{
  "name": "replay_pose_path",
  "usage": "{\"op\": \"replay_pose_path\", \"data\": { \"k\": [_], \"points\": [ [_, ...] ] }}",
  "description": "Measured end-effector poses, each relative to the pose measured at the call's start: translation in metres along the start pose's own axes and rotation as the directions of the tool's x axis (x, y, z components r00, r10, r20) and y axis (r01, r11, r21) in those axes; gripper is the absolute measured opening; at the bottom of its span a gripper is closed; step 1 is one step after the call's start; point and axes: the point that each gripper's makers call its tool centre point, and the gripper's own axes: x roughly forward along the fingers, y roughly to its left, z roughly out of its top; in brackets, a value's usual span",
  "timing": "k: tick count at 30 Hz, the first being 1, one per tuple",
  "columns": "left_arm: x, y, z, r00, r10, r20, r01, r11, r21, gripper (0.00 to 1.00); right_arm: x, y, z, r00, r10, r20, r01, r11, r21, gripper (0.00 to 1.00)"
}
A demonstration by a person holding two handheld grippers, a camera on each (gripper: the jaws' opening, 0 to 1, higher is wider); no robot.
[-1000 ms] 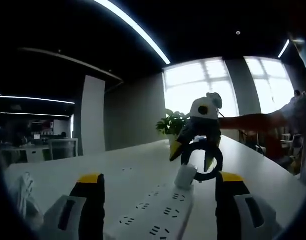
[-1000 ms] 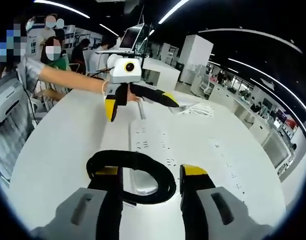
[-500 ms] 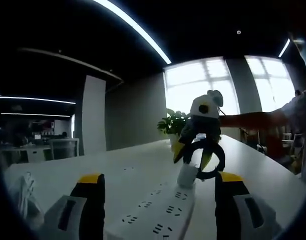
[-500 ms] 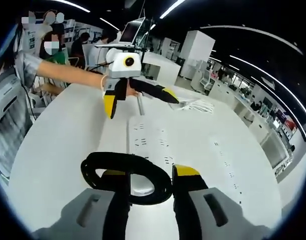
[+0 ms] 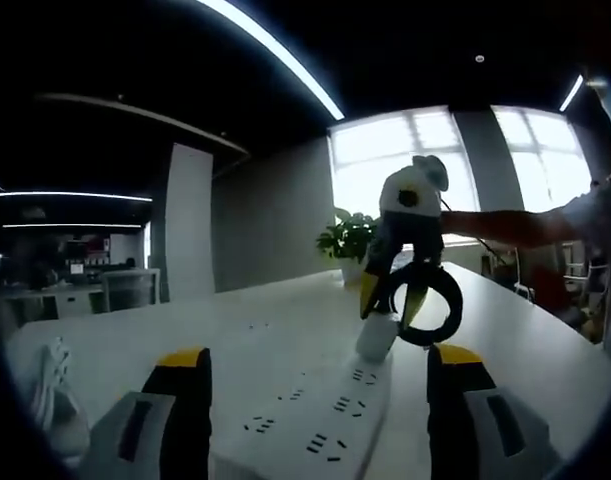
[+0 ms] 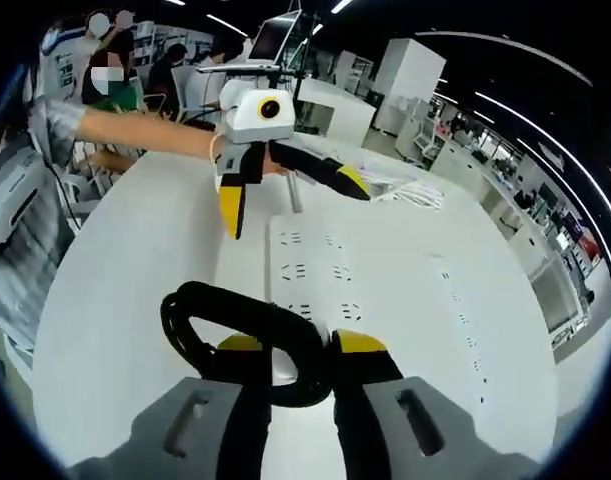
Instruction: Straighten the power strip on the desk, plug the charger into it
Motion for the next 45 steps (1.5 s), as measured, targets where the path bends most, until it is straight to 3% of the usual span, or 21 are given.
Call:
{"op": "replay_pose_path", "data": {
  "k": [5, 10, 15, 27, 34, 40, 42, 43, 45],
  "points": [
    [0.001, -0.002, -0.001, 1.000, -0.004, 0.000, 0.004, 1.000, -0.003, 0.90, 0.001, -0.002, -0.003, 0.996, 0.012, -0.093, -0.006, 0.998, 0.065, 0.20],
    [0.002, -0.001, 0.000, 1.000, -0.004, 0.013, 0.004, 1.000, -0.010, 0.89, 0.005, -0.004, -0.003, 0.973, 0.052, -0.223, -0.030, 0.994, 0.101, 0.19],
    [0.002, 0.002, 0.001, 1.000, -0.001, 0.030, 0.002, 1.000, -0.025, 0.88, 0.008, -0.003, -0.004, 0.959, 0.069, -0.275, -0.050, 0.996, 0.075, 0.19],
    [0.007, 0.005, -0.002, 1.000, -0.002, 0.028, 0.003, 0.999, -0.036, 0.87, 0.014, -0.002, -0.008, 0.954, 0.141, -0.266, -0.109, 0.985, 0.134, 0.18],
    [0.009, 0.004, 0.000, 0.999, -0.004, 0.034, 0.005, 0.999, -0.042, 0.87, 0.015, 0.000, -0.010, 0.953, 0.101, -0.286, -0.071, 0.991, 0.113, 0.18],
    [0.010, -0.003, 0.004, 1.000, -0.010, 0.029, 0.011, 0.999, -0.034, 0.87, 0.014, 0.002, -0.012, 0.939, 0.038, -0.342, -0.029, 0.999, 0.030, 0.19],
    [0.009, -0.005, 0.007, 0.999, -0.011, 0.032, 0.012, 0.999, -0.032, 0.87, 0.016, 0.000, -0.010, 0.939, 0.024, -0.344, -0.008, 0.999, 0.047, 0.20],
    [0.008, -0.006, 0.007, 0.999, -0.011, 0.030, 0.012, 0.999, -0.030, 0.87, 0.016, -0.002, -0.009, 0.946, 0.014, -0.324, 0.022, 0.994, 0.107, 0.20],
    [0.006, -0.008, 0.007, 1.000, -0.014, 0.018, 0.015, 1.000, -0.021, 0.87, 0.014, 0.000, -0.008, 0.963, 0.007, -0.271, 0.010, 0.998, 0.061, 0.22]
  ]
}}
